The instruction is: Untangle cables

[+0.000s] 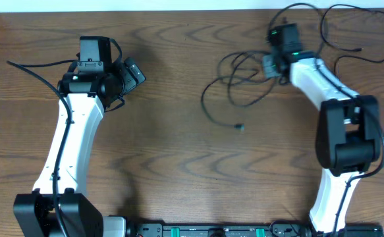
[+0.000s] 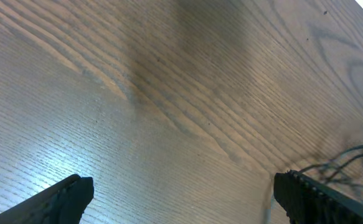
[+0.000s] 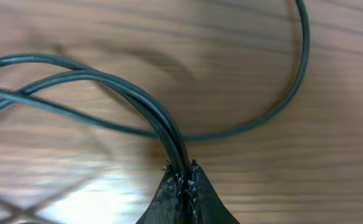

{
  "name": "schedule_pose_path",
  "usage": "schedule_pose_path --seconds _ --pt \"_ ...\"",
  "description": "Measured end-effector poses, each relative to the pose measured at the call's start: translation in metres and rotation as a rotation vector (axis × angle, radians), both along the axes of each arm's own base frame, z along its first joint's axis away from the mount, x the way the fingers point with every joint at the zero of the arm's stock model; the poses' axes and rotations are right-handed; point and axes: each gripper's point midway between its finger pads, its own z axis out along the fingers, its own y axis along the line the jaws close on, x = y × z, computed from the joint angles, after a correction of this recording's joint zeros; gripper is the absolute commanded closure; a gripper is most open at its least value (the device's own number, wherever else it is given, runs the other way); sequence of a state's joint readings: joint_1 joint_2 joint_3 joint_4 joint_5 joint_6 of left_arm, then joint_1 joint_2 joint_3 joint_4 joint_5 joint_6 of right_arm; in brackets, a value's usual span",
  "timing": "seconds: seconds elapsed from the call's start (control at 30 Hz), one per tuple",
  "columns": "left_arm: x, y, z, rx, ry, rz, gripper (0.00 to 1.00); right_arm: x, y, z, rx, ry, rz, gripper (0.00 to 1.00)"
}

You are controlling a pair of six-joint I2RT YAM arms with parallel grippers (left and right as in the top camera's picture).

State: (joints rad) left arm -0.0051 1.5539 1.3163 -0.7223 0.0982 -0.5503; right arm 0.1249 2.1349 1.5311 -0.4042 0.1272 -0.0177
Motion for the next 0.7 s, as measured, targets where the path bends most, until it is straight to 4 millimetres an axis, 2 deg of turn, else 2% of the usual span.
schedule_pose_path --seconds 0.13,0.27,0.33,0.4,0.47,0.53,0.63,0.7 --pt "0.000 0.000 0.000 0.000 0.000 0.000 0.01 -0.011 -0.017 -0.008 0.027 0.065 -0.005 0.99" --pt "0.000 -0.001 0.000 -0.003 0.000 -0.002 0.00 -0.036 -0.014 -0.019 0.037 0.176 -0.005 0.98" --pt "0.000 -0.001 0.000 -0.004 0.000 -0.002 0.01 -0.044 -0.014 -0.023 0.036 0.211 -0.026 0.92" --pt "0.000 -0.001 0.000 -0.004 0.000 -0.002 0.01 -0.047 -0.015 -0.024 0.035 0.224 -0.046 0.64" --pt "0.000 -0.001 0.000 -0.004 0.000 -0.002 0.01 -0.051 -0.017 -0.023 0.033 0.241 -0.063 0.26" --pt "0.000 -0.001 0.000 -0.004 0.002 -0.002 0.01 -0.055 -0.017 -0.021 0.032 0.260 -0.070 0.01" --pt "-0.001 -0.001 0.000 -0.004 0.004 -0.002 0.01 -0.049 -0.017 0.002 0.033 0.233 -0.073 0.01" --pt "-0.001 -0.001 0.000 -0.004 0.004 -0.002 0.01 -0.039 -0.017 0.031 0.042 0.167 -0.074 0.01"
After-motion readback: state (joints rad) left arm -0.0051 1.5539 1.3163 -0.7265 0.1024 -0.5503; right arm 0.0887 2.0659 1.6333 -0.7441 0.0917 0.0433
